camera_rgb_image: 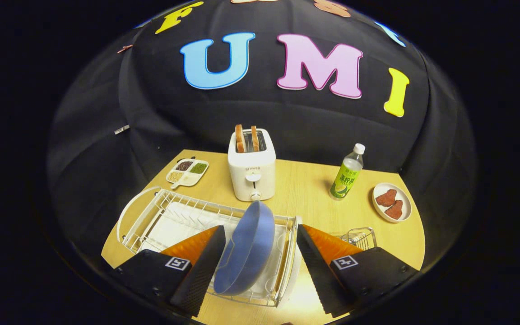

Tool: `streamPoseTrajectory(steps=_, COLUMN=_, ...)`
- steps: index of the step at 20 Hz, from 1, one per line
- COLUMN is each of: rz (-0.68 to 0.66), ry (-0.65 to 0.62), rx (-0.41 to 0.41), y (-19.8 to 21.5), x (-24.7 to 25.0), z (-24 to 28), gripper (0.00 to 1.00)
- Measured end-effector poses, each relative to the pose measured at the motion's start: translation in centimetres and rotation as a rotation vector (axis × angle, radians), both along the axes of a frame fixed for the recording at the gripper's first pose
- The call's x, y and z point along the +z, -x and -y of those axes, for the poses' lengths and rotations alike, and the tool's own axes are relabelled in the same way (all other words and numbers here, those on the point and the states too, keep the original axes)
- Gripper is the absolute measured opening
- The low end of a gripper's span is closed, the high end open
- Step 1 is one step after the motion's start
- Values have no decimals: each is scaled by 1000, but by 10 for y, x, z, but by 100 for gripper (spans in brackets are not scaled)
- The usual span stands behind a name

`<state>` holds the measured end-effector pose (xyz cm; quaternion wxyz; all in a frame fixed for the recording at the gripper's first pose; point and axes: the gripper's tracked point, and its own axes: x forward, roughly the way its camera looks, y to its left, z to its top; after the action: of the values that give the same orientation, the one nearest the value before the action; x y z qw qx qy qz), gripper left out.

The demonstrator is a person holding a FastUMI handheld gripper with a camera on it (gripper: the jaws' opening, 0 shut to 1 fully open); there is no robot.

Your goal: Take the plate from the dish rack, then take the spoon from the basket and place it into the plate.

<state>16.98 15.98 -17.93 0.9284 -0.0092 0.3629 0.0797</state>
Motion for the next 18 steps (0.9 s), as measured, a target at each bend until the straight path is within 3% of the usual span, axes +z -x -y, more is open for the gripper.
streamPoseTrajectory(steps=3, rz=-53, ry=18, rx=-29, y=-4, x=-17, z=3, gripper=96)
streamPoseTrajectory(steps=14, rz=-219, ry=-16, rx=-159, y=0, x=-54, z=-5, gripper=38)
streamPoseTrajectory(steps=18, rz=-176, ry=32, rx=-212, y=-4, x=-49, z=5, gripper=30)
